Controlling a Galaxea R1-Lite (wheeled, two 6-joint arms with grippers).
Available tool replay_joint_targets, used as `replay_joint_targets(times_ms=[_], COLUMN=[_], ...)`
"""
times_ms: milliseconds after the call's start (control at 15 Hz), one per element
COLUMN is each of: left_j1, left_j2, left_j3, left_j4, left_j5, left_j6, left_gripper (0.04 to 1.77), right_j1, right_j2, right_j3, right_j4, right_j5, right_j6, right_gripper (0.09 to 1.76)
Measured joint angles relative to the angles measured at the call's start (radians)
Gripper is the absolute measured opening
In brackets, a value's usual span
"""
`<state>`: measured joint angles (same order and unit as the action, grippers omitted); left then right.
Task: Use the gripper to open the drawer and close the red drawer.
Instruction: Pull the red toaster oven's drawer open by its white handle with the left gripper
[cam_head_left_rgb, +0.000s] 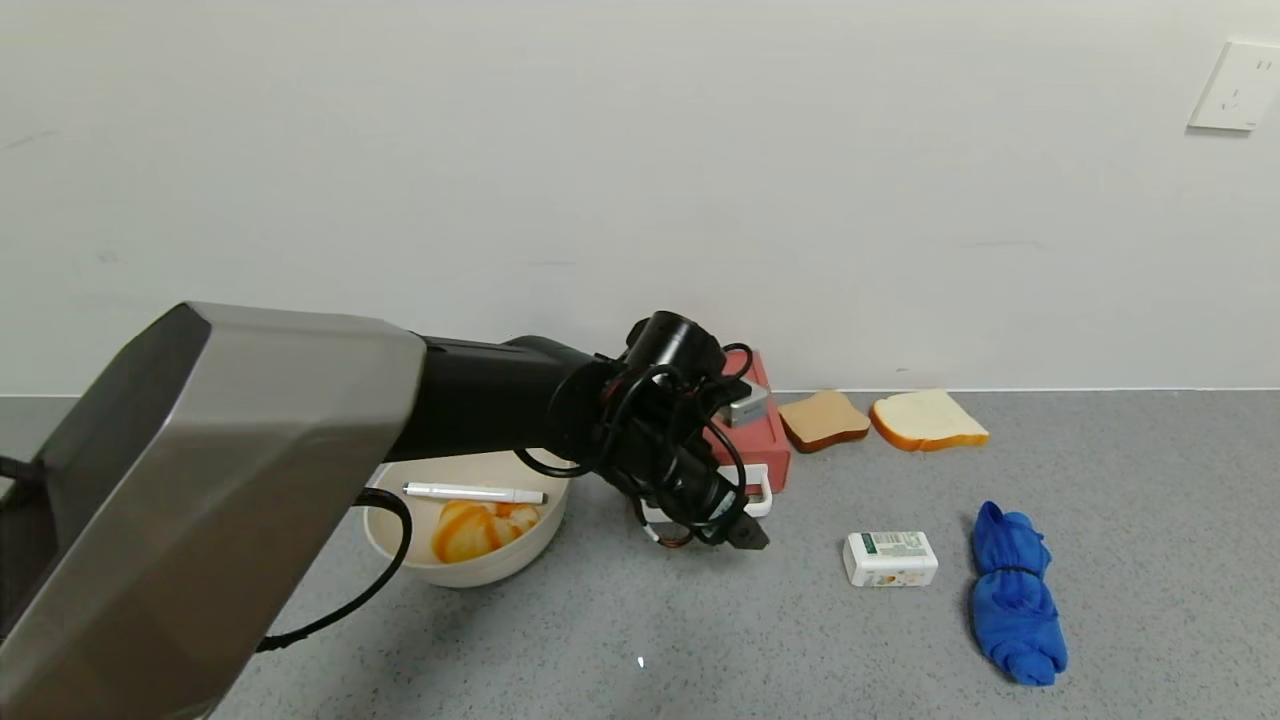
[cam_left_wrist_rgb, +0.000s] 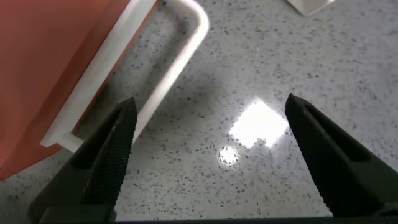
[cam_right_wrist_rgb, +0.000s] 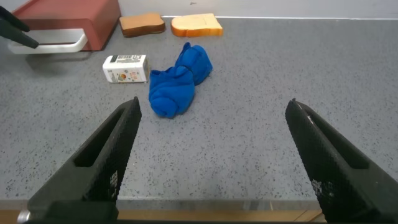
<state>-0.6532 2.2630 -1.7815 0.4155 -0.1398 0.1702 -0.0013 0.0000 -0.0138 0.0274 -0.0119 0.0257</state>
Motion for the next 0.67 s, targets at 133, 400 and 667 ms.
replay_joint_targets(times_ms=[133,400,667], left_j1=[0.0,0.0,0.0], left_j2=[0.029,0.058,0.076], left_j3=[-0.032,-0.058,-0.06], left_j4=[0.0,0.007,0.013], left_j5=[0.048,0.068,0.128], left_j6=[-0.058,-0.116,-0.144], left_gripper=[1.72,1.72,1.72], right_j1=[0.0,0.0,0.001], right_j2=[0.0,0.0,0.0], right_j3=[0.0,0.0,0.0], right_j4=[0.0,0.0,0.0], right_j5=[0.0,0.0,0.0], right_j6=[0.0,0.0,0.0], right_gripper=[1.71,1.71,1.71])
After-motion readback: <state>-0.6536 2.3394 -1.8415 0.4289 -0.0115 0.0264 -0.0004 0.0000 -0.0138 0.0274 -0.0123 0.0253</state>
